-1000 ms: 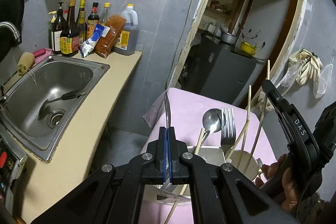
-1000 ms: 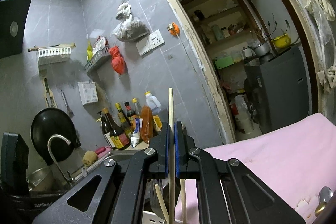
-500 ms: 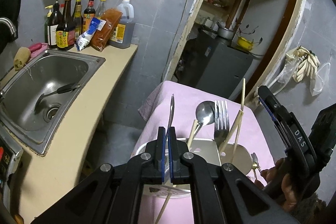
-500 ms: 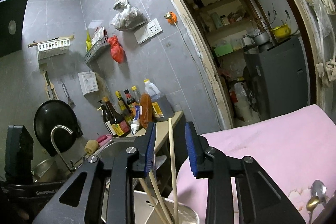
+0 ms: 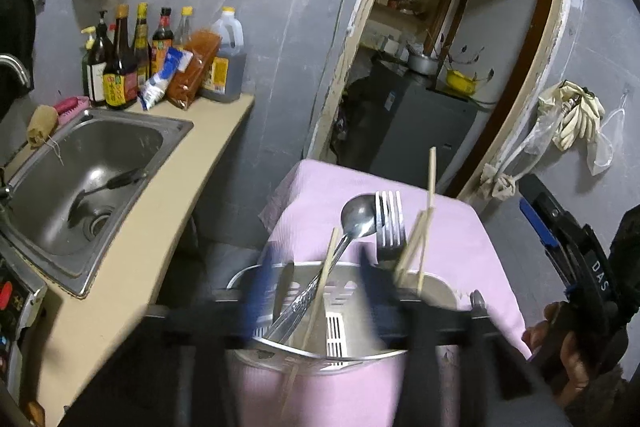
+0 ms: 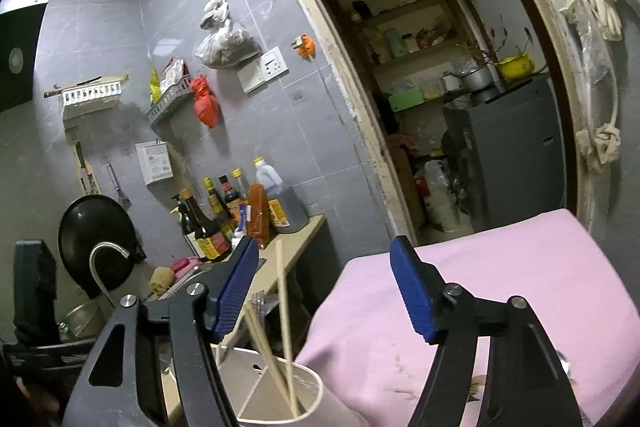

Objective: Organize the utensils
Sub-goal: 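Lower both held utensils into the white caddy and open both tools, then withdraw both open tools from the caddy back over the two spoons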

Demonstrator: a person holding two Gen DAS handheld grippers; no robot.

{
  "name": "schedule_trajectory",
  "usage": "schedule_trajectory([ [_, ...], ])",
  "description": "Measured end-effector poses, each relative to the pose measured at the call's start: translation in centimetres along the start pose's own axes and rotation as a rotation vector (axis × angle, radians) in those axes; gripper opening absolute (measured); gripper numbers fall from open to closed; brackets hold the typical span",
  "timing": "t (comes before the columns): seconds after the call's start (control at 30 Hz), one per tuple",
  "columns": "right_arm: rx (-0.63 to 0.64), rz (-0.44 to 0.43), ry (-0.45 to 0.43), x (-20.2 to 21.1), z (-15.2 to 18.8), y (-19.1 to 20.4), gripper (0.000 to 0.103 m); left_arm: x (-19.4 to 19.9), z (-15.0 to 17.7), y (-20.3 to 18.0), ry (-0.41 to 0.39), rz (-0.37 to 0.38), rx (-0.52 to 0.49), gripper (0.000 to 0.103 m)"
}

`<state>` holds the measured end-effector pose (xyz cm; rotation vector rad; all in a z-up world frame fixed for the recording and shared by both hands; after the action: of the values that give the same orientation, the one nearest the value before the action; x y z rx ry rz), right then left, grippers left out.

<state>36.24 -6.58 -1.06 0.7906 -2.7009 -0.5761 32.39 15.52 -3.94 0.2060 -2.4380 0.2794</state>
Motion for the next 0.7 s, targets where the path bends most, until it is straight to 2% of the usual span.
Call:
schedule_trajectory([
  [0.07,0.002,0.010,-0.002,0.8,-0.3,-0.4,0.069,1.1,-0.3,-0.3,-0.057,-0.004,0.004,0.065],
  [0.17,0.018,0.024,-0.006,2.1,-0.9,-0.8,0.077,1.7,-0.4,-1.3,-0.065,-0.013,-0.022,0.067],
  [0.37,0.064,0.081,-0.002,5.1,-2.3,-2.3,0.094,3.6,-0.5,-3.7,-0.125,-0.004,-0.026,0.088],
  [0.5,0.094,0.117,-0.010,7.6,-3.6,-3.7,0.099,4.7,-0.3,-5.8,-0.159,-0.008,-0.047,0.097],
  [0.7,0.125,0.153,-0.024,10.5,-5.1,-5.5,0.101,5.8,0.3,-9.3,-0.199,-0.006,-0.062,0.099],
])
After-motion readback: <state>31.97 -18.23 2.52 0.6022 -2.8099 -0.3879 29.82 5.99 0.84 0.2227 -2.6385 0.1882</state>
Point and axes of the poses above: each gripper's, at about its wrist camera, not at the fingertips, and x roughly against the way its jaws point, y to its left, z to its underside, the point moved 6 cm from there along -x, roughly the way its jaws point, and after that the axes turned 11 degrees about -z, right-handed, at the moved point
